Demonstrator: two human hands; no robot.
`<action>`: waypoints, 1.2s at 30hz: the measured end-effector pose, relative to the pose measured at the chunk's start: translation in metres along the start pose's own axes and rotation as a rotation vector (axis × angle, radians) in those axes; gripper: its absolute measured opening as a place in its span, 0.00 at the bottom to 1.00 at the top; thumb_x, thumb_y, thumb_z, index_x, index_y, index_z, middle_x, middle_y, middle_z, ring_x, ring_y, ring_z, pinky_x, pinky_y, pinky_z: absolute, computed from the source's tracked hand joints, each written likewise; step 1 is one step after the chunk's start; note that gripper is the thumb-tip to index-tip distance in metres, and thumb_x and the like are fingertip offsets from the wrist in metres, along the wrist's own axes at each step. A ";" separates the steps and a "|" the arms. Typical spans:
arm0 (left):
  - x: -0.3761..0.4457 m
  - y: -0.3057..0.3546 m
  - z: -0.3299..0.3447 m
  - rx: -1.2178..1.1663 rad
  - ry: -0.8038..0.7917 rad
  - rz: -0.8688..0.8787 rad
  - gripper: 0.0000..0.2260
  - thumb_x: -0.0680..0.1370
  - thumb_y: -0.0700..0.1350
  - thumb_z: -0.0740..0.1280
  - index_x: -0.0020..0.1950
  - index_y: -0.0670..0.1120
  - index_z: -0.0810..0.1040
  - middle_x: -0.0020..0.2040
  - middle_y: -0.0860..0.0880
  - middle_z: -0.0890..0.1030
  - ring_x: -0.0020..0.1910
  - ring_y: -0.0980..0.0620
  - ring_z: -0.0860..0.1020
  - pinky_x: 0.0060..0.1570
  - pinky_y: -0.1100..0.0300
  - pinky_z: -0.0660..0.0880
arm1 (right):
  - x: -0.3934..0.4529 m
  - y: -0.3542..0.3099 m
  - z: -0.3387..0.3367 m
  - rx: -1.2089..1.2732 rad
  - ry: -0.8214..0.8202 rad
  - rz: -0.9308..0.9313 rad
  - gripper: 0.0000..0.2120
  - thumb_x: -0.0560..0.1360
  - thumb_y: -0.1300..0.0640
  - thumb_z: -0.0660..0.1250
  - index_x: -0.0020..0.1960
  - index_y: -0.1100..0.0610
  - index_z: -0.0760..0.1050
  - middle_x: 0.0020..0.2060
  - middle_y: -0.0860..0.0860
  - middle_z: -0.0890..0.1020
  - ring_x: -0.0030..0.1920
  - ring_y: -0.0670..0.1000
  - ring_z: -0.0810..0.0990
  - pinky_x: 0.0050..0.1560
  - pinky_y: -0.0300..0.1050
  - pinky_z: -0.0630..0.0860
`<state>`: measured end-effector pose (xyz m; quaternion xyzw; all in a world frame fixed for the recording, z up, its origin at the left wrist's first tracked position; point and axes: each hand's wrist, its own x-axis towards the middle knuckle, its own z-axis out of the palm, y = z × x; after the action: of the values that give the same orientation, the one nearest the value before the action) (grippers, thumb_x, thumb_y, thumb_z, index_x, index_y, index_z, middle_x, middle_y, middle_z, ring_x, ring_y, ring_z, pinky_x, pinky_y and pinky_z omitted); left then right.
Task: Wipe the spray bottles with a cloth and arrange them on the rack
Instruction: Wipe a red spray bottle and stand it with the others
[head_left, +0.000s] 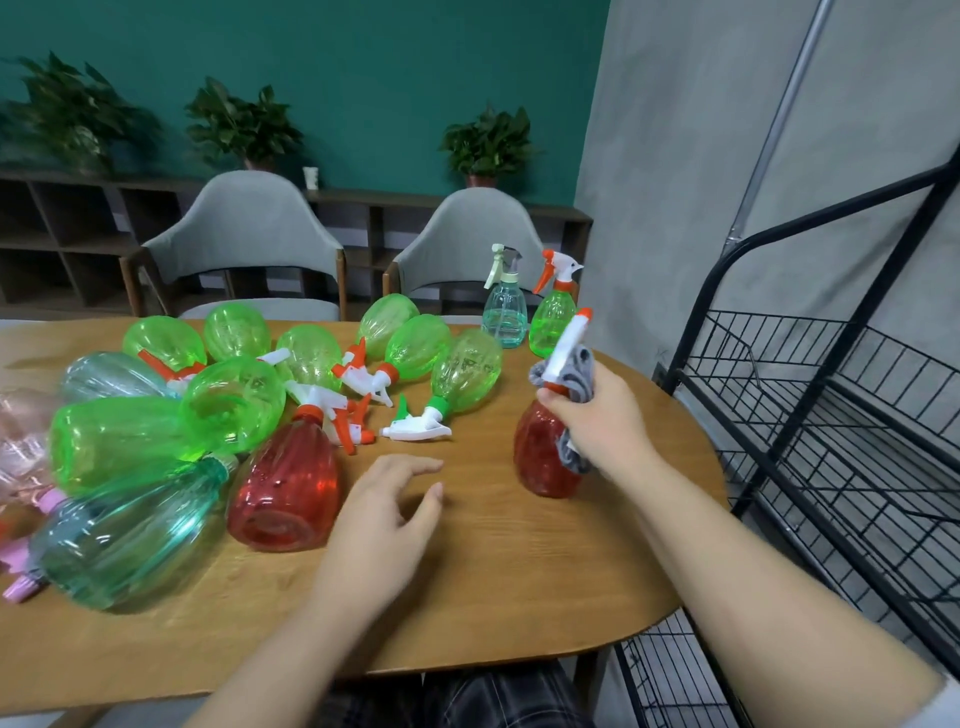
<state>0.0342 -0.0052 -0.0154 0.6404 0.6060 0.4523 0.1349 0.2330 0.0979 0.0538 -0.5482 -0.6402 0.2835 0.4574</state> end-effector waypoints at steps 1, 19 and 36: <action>0.006 -0.001 -0.003 0.069 -0.030 0.007 0.09 0.77 0.45 0.69 0.56 0.54 0.80 0.54 0.60 0.77 0.57 0.60 0.74 0.57 0.68 0.67 | 0.007 0.005 -0.004 -0.010 0.051 0.007 0.16 0.73 0.57 0.72 0.61 0.53 0.77 0.51 0.44 0.81 0.51 0.45 0.78 0.49 0.39 0.72; 0.106 0.017 0.026 0.468 -0.361 -0.121 0.24 0.78 0.56 0.66 0.73 0.54 0.66 0.75 0.49 0.62 0.75 0.49 0.60 0.72 0.51 0.62 | 0.145 0.063 -0.030 -0.234 0.353 0.165 0.16 0.73 0.49 0.72 0.54 0.59 0.78 0.50 0.58 0.82 0.56 0.60 0.77 0.51 0.46 0.71; 0.172 -0.006 0.082 0.610 -0.181 -0.436 0.42 0.78 0.55 0.66 0.77 0.40 0.42 0.73 0.41 0.62 0.71 0.41 0.65 0.65 0.47 0.66 | 0.237 0.094 -0.022 -0.239 0.372 0.189 0.17 0.74 0.47 0.70 0.57 0.58 0.77 0.53 0.56 0.82 0.57 0.58 0.78 0.53 0.46 0.71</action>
<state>0.0661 0.1812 0.0063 0.5443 0.8204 0.1536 0.0840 0.2987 0.3453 0.0464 -0.6986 -0.5197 0.1416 0.4709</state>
